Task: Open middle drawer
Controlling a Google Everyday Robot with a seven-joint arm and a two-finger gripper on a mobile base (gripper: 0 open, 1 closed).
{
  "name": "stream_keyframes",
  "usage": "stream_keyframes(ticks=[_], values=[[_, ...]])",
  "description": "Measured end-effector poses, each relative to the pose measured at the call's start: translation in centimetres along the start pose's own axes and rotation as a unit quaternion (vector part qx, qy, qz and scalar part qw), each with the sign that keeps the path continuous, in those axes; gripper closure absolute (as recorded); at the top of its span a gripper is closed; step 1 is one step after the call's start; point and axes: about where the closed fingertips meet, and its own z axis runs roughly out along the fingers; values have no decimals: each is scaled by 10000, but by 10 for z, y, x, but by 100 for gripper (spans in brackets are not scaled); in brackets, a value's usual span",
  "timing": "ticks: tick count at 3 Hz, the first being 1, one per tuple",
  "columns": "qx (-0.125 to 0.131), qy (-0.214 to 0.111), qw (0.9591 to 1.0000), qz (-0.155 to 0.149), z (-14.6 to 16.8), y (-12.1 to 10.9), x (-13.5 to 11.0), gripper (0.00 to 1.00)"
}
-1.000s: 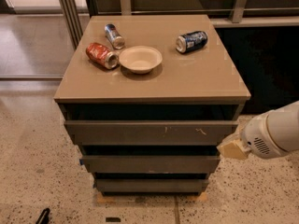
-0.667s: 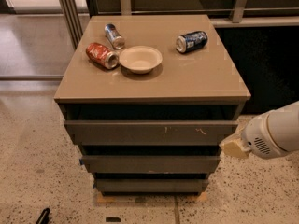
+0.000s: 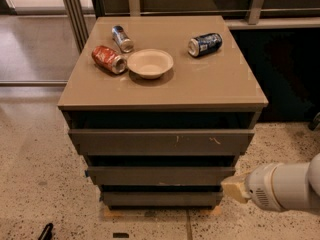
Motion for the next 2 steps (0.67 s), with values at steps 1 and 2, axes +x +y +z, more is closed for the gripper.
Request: stream_keyframes(ticks=[1,2], values=[[-207,-9,9988,455,61,24,44,100],[31,-205,9987,471,67,14,39,100]])
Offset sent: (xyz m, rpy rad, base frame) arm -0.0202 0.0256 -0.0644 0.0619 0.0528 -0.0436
